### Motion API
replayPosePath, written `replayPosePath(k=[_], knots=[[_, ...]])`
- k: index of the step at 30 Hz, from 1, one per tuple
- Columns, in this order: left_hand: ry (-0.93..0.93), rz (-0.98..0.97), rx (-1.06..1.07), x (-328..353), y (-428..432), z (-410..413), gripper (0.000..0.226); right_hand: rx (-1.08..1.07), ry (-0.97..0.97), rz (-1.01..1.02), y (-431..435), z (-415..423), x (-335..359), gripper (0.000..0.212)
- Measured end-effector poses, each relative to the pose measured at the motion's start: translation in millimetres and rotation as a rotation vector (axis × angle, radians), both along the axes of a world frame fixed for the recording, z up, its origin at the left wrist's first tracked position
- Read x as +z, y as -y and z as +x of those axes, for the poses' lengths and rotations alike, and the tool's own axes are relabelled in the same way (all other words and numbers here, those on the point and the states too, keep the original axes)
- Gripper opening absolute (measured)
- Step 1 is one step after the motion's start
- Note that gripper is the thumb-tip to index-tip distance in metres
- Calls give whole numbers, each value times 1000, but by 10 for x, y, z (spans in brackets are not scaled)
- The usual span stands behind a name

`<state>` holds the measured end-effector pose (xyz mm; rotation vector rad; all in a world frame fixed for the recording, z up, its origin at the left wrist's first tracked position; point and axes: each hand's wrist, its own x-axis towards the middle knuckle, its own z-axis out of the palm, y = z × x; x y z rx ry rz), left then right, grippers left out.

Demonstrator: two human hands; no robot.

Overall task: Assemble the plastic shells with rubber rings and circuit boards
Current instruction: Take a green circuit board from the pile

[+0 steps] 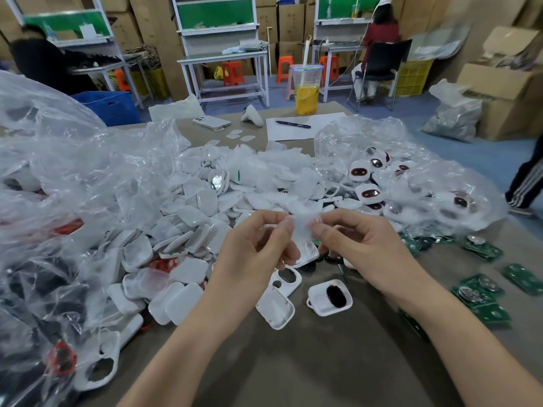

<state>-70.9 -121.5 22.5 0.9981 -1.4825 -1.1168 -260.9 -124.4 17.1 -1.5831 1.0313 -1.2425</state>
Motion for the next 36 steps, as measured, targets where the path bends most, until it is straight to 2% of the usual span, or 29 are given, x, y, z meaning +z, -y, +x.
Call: replayPosePath(k=[2, 6, 13, 16, 18, 21, 36], knots=[[-22, 10, -9, 2, 5, 10, 16, 7, -4, 26, 10, -19, 3, 8], [73, -1, 27, -23, 25, 33, 31, 28, 24, 57, 14, -31, 8, 32], [140, 5, 46, -28, 6, 34, 39, 11, 133, 97, 24, -34, 29, 31], [131, 2, 70, -15, -8, 37, 33, 18, 200, 121, 38, -36, 36, 26], [119, -7, 76, -10, -10, 34, 26, 14, 174, 106, 36, -43, 31, 20], [104, -28, 72, -7, -14, 29, 21, -9, 118, 84, 33, -48, 18, 23], [45, -22, 50, -14, 20, -3, 21, -69, 44, 85, -7, -17, 71, 13]])
